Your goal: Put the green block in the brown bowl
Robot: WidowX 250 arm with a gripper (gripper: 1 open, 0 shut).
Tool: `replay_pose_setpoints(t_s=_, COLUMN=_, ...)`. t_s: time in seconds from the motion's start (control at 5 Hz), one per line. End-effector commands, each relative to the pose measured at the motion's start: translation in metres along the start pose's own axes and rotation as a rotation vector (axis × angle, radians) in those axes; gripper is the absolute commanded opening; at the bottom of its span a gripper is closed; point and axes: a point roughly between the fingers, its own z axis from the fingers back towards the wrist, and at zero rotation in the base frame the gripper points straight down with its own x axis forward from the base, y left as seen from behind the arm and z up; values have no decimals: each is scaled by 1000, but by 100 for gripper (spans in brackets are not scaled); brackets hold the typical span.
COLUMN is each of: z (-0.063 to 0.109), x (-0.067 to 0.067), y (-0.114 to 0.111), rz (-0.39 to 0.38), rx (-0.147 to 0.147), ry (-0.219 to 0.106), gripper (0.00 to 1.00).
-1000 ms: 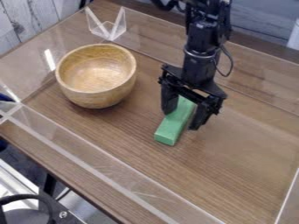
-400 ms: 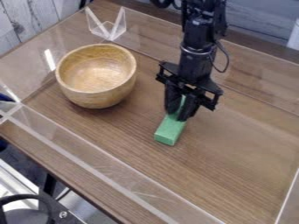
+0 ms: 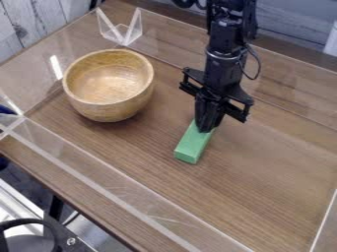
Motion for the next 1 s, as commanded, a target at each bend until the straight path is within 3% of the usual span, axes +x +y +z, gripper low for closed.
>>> replay_pose_setpoints(t_s=0.0, z=1, x=-8, y=-5, rz=-18, rx=-28, ry=32, gripper=0)
replay_pose_setpoints(t_s=0.4, z=29, x=-12, y=-4, rz=-19, rx=-34, ry=1, gripper=0)
replay_pose_setpoints(t_s=0.8, z=75, x=-16, y=3, rz=-6, rx=-26, ry=-68, gripper=0)
